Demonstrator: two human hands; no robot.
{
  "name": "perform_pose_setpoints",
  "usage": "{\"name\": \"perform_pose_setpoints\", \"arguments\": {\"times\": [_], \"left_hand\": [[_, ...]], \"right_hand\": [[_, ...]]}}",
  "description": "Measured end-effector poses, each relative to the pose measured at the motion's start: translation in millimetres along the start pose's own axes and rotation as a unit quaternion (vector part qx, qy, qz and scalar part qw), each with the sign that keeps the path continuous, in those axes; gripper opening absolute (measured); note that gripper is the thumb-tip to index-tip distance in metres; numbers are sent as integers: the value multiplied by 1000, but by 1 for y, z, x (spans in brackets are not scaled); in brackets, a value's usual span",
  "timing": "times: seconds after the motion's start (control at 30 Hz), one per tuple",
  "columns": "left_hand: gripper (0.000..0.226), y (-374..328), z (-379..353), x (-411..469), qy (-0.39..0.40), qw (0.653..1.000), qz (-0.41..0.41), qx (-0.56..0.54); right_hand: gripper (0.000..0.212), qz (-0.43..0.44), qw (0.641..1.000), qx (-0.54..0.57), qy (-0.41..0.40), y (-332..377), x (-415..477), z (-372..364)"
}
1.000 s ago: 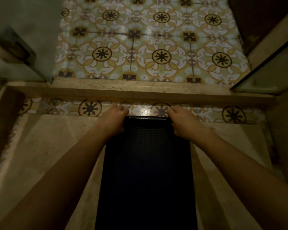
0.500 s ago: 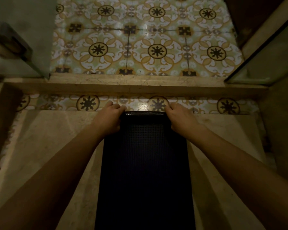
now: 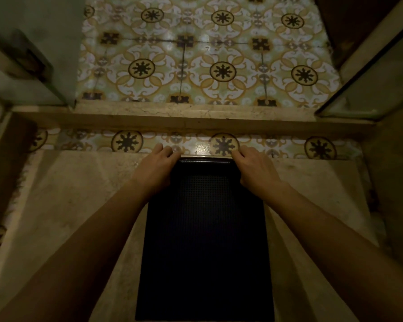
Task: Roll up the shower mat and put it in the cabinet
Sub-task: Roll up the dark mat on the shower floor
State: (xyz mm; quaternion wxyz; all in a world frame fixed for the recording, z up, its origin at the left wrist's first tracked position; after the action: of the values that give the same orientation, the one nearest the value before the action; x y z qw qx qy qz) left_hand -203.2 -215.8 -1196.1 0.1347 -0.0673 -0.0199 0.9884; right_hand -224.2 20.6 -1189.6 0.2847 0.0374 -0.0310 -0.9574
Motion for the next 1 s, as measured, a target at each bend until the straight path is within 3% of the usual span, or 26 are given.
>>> {"name": "perform_pose_setpoints", "arguments": {"times": [0.2,0.43,0.53,0.63,0.73,0.83,1.0], "left_hand": [[49,-9,3,-5,-50,999,-2,-16],[30,3,7,-1,-15,997,4,-73],[23,-2,13,3,-30,997,-1,-75],[20,-4,11,-3,-38,996,-4,-78],[21,3,9,-2,13,995,0,-97],[20,10,12,6,58,992,16,-107],[20,-3,14,0,36,995,3,-95]], "right_hand": [[41,6,999,29,13,-1,-6,-2],[43,-9,999,37,20,-2,-12,-4],[31,-11,999,26,23,2,-13,-6],[34,-5,998,58,34,0,-18,-8],[44,26,996,77,38,-5,-17,-4],[36,28,995,78,55,-7,-13,2],[33,-23,994,75,75,-9,-8,9]]}}
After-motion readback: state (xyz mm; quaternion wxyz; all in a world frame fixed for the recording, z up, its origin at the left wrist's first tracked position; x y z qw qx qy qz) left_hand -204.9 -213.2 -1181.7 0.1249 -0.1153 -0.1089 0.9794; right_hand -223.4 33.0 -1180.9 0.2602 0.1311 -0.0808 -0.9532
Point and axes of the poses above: each hand's wrist, its own x-axis towards the middle knuckle, its own z-axis out of the back of the hand, y = z × x, the point moved 4 cm from there along x, towards the middle knuckle, and after that the axes turned 3 degrees about z, right-handed, at the moved point
